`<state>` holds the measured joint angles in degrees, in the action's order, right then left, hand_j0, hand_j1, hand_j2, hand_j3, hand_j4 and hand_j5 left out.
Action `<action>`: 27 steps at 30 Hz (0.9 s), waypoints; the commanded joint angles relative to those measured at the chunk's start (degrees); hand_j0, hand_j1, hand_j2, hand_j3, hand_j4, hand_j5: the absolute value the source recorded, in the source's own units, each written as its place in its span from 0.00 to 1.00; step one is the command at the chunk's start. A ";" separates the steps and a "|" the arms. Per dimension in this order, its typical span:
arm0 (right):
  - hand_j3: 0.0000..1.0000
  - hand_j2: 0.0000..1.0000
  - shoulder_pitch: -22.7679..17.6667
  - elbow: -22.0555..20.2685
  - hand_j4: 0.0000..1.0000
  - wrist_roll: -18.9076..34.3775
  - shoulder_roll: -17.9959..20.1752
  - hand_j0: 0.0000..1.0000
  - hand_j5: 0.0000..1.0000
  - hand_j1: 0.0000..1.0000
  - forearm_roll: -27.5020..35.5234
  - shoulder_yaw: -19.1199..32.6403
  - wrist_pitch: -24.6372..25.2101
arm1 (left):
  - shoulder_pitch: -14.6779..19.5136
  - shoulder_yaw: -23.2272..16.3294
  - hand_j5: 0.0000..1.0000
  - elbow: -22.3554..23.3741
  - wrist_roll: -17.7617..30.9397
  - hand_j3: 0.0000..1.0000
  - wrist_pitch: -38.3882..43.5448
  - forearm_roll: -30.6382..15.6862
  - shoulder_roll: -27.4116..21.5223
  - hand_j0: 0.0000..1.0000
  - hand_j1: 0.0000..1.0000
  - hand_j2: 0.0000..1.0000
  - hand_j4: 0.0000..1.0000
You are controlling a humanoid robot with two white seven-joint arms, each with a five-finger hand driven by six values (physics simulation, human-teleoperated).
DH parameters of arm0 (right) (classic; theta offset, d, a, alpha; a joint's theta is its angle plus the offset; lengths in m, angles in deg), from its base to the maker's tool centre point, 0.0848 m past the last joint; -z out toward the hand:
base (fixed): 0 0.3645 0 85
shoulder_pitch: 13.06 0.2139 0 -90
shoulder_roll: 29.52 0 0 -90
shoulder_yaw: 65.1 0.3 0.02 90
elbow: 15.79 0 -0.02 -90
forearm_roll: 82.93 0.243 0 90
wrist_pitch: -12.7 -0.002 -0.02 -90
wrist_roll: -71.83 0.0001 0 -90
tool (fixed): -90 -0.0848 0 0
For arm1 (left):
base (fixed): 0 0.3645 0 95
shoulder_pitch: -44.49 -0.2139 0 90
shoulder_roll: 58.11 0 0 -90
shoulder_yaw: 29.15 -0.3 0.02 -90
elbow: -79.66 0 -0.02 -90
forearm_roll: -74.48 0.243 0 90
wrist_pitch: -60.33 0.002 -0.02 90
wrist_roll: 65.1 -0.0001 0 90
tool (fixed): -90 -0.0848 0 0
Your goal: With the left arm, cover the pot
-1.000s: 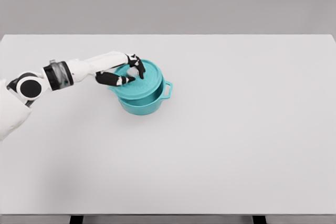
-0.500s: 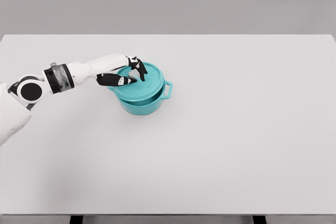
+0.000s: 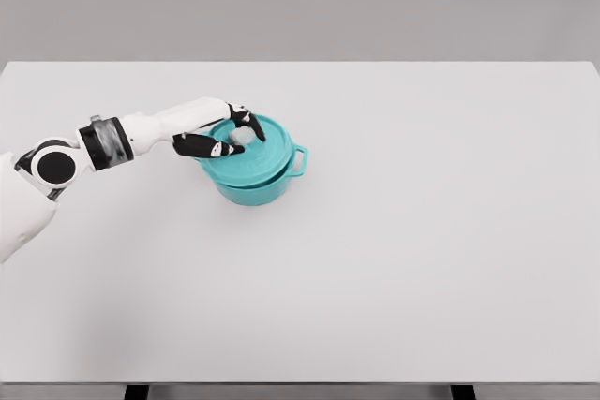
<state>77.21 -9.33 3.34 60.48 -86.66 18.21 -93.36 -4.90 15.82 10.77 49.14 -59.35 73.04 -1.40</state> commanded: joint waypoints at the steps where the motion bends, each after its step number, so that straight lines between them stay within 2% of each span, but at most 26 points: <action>1: 1.00 1.00 0.00 -0.04 1.00 0.02 0.00 1.00 1.00 1.00 -0.05 0.01 -0.03 | 0.00 -0.14 0.64 0.16 0.63 0.64 -0.11 0.74 -0.03 0.64 0.64 0.64 0.64; 16: 1.00 1.00 0.00 -0.04 1.00 0.02 0.00 1.00 1.00 1.00 -0.05 0.01 -0.03 | 0.00 -0.05 0.63 0.34 0.28 0.63 -0.28 0.74 0.24 0.63 0.63 0.63 0.63; 27: 1.00 1.00 0.00 -0.04 1.00 0.02 0.00 1.00 1.00 1.00 -0.05 0.01 -0.03 | -0.09 -0.05 0.66 0.16 0.19 0.66 -0.28 0.65 0.32 0.66 0.66 0.66 0.66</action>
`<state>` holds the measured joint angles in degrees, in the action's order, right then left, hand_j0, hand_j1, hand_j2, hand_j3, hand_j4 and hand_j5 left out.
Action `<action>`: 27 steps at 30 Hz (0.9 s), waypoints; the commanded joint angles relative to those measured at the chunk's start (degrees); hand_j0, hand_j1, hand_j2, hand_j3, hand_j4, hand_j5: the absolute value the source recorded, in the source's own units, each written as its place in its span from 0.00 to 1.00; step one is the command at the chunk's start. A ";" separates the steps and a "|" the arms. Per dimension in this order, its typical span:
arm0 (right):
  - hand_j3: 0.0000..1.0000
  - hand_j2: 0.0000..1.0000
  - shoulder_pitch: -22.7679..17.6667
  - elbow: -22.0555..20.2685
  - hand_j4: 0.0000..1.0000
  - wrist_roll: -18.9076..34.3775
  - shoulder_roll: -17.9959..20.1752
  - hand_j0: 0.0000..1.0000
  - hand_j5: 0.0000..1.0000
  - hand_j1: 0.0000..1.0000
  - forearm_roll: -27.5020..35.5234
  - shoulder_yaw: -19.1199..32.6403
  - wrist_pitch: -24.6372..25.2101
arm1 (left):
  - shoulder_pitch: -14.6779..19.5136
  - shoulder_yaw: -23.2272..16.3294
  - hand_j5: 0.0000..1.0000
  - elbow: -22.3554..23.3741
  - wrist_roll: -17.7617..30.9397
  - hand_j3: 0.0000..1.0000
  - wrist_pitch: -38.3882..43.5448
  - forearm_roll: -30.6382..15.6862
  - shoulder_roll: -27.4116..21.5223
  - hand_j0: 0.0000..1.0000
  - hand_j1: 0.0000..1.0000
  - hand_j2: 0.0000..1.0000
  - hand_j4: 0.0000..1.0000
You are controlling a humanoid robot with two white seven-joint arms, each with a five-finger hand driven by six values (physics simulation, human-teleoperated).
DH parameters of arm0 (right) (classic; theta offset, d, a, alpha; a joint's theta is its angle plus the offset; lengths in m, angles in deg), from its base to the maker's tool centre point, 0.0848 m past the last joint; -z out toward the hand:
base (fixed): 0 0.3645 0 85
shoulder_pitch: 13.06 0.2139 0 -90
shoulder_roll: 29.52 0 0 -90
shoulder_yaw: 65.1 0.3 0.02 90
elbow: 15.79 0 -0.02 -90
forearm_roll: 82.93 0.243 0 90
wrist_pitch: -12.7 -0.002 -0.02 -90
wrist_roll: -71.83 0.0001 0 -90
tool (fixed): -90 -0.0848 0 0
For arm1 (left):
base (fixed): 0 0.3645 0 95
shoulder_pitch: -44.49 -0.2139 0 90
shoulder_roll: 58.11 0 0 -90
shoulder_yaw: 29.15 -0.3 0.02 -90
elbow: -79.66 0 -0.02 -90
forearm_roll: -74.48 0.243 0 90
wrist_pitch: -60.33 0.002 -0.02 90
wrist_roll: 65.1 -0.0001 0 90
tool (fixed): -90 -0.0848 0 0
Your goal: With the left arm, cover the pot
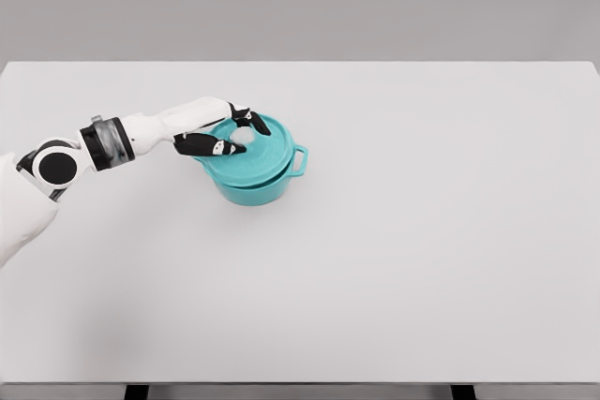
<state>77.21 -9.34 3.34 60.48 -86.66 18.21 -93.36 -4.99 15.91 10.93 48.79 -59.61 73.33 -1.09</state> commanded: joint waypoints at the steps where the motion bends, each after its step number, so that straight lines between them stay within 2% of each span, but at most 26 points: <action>1: 1.00 1.00 0.00 -0.04 1.00 0.02 0.00 1.00 1.00 1.00 -0.05 0.01 -0.03 | 0.00 -0.14 0.68 -0.01 0.46 0.68 -0.03 0.45 0.02 0.68 0.68 0.68 0.68; 9: 1.00 1.00 0.00 -0.04 1.00 0.02 0.00 1.00 1.00 1.00 -0.05 0.01 -0.03 | 0.00 -0.14 0.74 0.08 0.46 0.74 -0.03 0.45 0.63 0.74 0.74 0.74 0.74; 14: 1.00 1.00 0.00 -0.04 1.00 0.02 0.00 1.00 1.00 1.00 -0.05 0.01 -0.03 | 0.09 -0.06 0.83 0.17 0.37 0.83 0.06 0.45 0.63 0.83 0.83 0.83 0.83; 27: 1.00 1.00 0.00 -0.04 1.00 0.02 0.00 1.00 1.00 1.00 -0.05 0.01 -0.03 | 0.18 -0.06 0.88 0.17 0.37 0.88 0.06 0.45 0.81 0.88 0.88 0.88 0.88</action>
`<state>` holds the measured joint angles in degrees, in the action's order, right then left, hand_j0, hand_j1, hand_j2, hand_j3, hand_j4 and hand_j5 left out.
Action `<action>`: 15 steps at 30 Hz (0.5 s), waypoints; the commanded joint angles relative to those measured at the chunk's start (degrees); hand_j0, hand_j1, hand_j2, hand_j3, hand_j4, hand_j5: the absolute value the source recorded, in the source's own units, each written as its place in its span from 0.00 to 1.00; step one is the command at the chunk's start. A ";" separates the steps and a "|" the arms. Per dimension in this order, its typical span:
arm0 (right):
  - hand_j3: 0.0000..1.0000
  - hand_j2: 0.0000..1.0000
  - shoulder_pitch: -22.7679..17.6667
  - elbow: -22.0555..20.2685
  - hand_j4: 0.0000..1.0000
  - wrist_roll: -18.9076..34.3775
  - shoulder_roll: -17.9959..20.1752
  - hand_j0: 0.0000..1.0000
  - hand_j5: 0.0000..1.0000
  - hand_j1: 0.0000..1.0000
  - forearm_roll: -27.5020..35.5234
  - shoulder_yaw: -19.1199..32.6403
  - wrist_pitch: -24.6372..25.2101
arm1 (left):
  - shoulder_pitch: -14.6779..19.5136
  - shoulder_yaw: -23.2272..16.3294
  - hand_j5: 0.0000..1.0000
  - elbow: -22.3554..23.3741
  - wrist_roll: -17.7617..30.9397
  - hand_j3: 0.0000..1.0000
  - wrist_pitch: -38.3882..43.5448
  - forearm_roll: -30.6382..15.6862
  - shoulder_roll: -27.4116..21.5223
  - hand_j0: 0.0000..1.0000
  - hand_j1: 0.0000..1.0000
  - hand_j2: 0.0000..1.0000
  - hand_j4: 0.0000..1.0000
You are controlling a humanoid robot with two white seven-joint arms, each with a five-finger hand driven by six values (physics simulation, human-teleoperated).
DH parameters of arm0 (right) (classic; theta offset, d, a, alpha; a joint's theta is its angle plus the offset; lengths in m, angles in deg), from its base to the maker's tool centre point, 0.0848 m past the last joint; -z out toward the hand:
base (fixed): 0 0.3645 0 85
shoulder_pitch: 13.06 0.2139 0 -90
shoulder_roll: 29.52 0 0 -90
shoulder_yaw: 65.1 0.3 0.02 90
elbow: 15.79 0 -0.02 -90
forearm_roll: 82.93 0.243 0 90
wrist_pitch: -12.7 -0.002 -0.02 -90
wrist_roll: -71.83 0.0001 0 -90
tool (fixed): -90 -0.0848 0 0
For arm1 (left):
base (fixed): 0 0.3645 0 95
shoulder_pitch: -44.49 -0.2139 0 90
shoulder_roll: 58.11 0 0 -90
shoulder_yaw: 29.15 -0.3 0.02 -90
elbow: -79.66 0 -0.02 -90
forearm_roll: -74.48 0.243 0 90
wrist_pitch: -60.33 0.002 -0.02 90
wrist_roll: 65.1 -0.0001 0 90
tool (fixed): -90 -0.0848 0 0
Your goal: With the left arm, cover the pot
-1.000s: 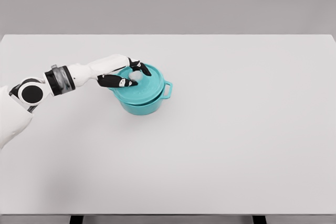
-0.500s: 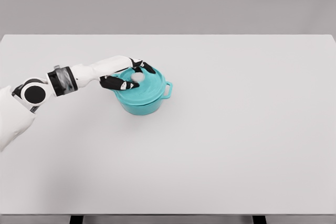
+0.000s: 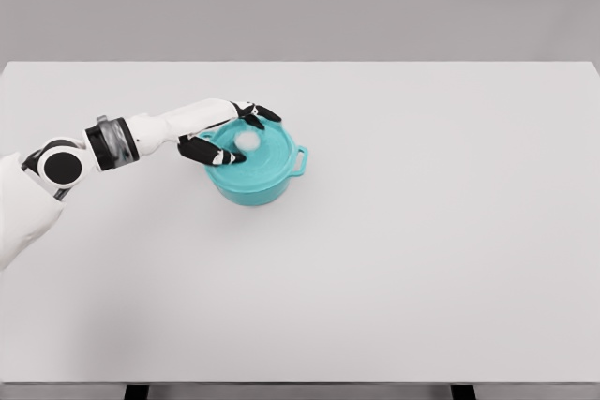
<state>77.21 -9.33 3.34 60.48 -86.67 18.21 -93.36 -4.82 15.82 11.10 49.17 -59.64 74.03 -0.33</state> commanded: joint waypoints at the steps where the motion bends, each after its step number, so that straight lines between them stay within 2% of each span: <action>1: 1.00 1.00 0.00 -0.05 1.00 0.02 0.00 1.00 1.00 1.00 -0.04 0.01 -0.03 | 0.00 0.03 0.88 0.00 -0.01 0.88 0.09 -0.25 0.05 0.88 0.88 0.88 0.88; 15: 1.00 1.00 0.00 -0.05 1.00 0.02 0.00 1.00 1.00 1.00 -0.04 0.01 -0.03 | -0.35 0.03 0.91 -0.35 -0.01 0.91 0.09 -0.96 -0.65 0.91 0.91 0.91 0.91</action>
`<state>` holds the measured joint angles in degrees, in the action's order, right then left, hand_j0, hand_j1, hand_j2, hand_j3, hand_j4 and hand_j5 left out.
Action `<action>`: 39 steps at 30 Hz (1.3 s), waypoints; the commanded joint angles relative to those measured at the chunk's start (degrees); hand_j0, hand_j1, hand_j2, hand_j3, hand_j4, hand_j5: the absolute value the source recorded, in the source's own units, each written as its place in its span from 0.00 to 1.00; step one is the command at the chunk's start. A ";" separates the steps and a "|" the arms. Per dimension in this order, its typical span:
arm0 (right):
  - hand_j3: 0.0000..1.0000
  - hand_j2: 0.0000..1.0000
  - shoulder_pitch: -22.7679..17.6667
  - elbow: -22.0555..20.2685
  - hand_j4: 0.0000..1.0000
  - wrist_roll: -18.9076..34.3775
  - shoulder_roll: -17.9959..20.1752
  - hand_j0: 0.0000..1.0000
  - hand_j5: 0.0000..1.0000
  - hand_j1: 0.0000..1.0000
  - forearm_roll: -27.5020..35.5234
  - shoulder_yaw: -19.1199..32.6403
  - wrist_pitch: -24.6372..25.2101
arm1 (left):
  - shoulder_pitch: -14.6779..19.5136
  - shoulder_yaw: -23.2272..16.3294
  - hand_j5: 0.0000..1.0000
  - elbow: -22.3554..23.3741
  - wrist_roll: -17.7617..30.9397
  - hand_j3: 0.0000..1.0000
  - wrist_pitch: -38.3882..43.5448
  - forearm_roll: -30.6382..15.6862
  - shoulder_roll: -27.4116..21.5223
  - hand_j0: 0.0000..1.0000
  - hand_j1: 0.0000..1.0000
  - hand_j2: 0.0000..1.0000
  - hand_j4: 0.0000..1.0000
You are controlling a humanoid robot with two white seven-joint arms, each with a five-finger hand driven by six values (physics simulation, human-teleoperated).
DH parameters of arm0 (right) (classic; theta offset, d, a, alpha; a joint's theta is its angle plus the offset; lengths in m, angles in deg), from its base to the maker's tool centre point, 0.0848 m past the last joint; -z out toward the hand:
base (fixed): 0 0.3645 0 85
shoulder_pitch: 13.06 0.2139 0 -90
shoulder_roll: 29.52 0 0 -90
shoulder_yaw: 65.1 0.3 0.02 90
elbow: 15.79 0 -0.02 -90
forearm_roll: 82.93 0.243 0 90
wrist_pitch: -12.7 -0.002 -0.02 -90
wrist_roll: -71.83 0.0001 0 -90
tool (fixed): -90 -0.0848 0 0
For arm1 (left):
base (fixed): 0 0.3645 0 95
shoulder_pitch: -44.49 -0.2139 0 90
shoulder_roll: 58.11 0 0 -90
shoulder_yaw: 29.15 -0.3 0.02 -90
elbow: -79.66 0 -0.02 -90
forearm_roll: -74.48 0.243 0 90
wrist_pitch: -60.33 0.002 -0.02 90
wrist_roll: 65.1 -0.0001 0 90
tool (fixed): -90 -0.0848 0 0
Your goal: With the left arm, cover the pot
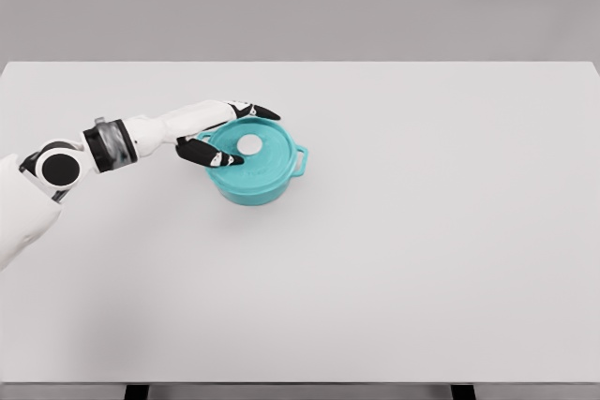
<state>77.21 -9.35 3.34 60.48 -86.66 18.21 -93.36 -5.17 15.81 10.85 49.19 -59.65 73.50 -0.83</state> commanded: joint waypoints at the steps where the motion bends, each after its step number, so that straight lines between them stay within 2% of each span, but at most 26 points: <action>1: 1.00 1.00 0.00 0.06 1.00 0.02 0.00 1.00 1.00 1.00 -0.04 0.01 -0.03 | 0.00 0.04 0.91 -0.09 -0.03 0.91 0.01 -0.51 -0.15 0.91 0.91 0.91 0.91; 11: 1.00 1.00 0.00 -0.03 1.00 0.02 0.00 1.00 1.00 1.00 -0.04 0.01 -0.03 | 0.09 0.92 0.92 -0.09 -0.03 0.92 -0.43 -0.77 0.29 0.92 0.92 0.92 0.92; 12: 1.00 1.00 0.00 0.06 1.00 0.02 0.00 1.00 1.00 1.00 -0.04 0.01 -0.03 | 0.09 2.06 0.92 -0.09 0.05 0.92 -0.43 -0.69 0.38 0.92 0.92 0.92 0.92; 17: 1.00 1.00 0.00 -0.03 1.00 0.02 0.00 1.00 1.00 1.00 -0.04 0.01 -0.03 | 0.09 2.85 0.92 0.08 0.05 0.92 -0.60 -1.13 0.38 0.92 0.92 0.92 0.92; 24: 1.00 1.00 0.00 -0.03 1.00 0.02 0.00 1.00 1.00 1.00 0.04 0.01 -0.03 | -0.09 2.85 0.92 -0.09 -0.03 0.92 -0.52 -1.48 -0.24 0.92 0.92 0.92 0.92; 27: 1.00 1.00 0.00 -0.03 1.00 0.02 0.00 1.00 1.00 1.00 0.04 0.01 -0.03 | 0.09 3.21 0.92 -0.44 0.05 0.92 -0.52 -3.41 -0.59 0.92 0.92 0.92 0.92; 29: 1.00 1.00 0.00 -0.03 1.00 0.02 0.00 1.00 1.00 1.00 -0.04 0.01 -0.03 | 0.26 3.21 0.92 -1.76 0.05 0.92 -0.60 -5.96 -2.79 0.92 0.92 0.92 0.92; 31: 1.00 1.00 0.00 0.06 1.00 0.02 0.00 1.00 1.00 1.00 -0.04 0.01 -0.03 | 0.18 3.21 0.97 -1.68 0.05 0.97 -0.60 -6.31 -4.90 0.97 0.97 0.97 0.97; 32: 1.00 1.00 0.00 0.06 1.00 0.02 0.00 1.00 1.00 1.00 -0.04 0.01 -0.03 | 0.35 3.29 1.00 -1.85 0.05 1.00 -0.69 -6.75 -6.39 1.00 1.00 1.00 1.00; 34: 1.00 1.00 0.00 0.06 1.00 0.02 0.00 1.00 1.00 1.00 -0.04 0.01 -0.03 | 0.62 3.38 1.00 -1.94 0.14 1.00 -3.41 -8.33 -10.61 1.00 1.00 1.00 1.00; 36: 1.00 1.00 0.00 0.06 1.00 0.02 0.00 1.00 1.00 1.00 -0.04 0.01 -0.03 | -0.26 4.35 1.00 -2.55 0.41 1.00 -5.02 -8.33 -16.41 1.00 1.00 1.00 1.00; 37: 1.00 1.00 0.00 -0.03 1.00 0.02 0.00 1.00 1.00 1.00 -0.04 0.01 -0.03 | -1.76 4.43 1.00 -2.99 0.49 1.00 -5.02 -8.33 -18.26 1.00 1.00 1.00 1.00; 39: 1.00 1.00 0.00 -0.03 1.00 0.02 0.00 1.00 1.00 1.00 -0.04 0.01 -0.03 | -2.29 4.52 1.00 -2.56 0.23 1.00 -5.02 -8.33 -18.87 1.00 1.00 1.00 1.00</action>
<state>77.21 -9.34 3.34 60.48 -86.65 18.21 -93.36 -7.54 19.98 8.33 49.49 -64.23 65.88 -17.07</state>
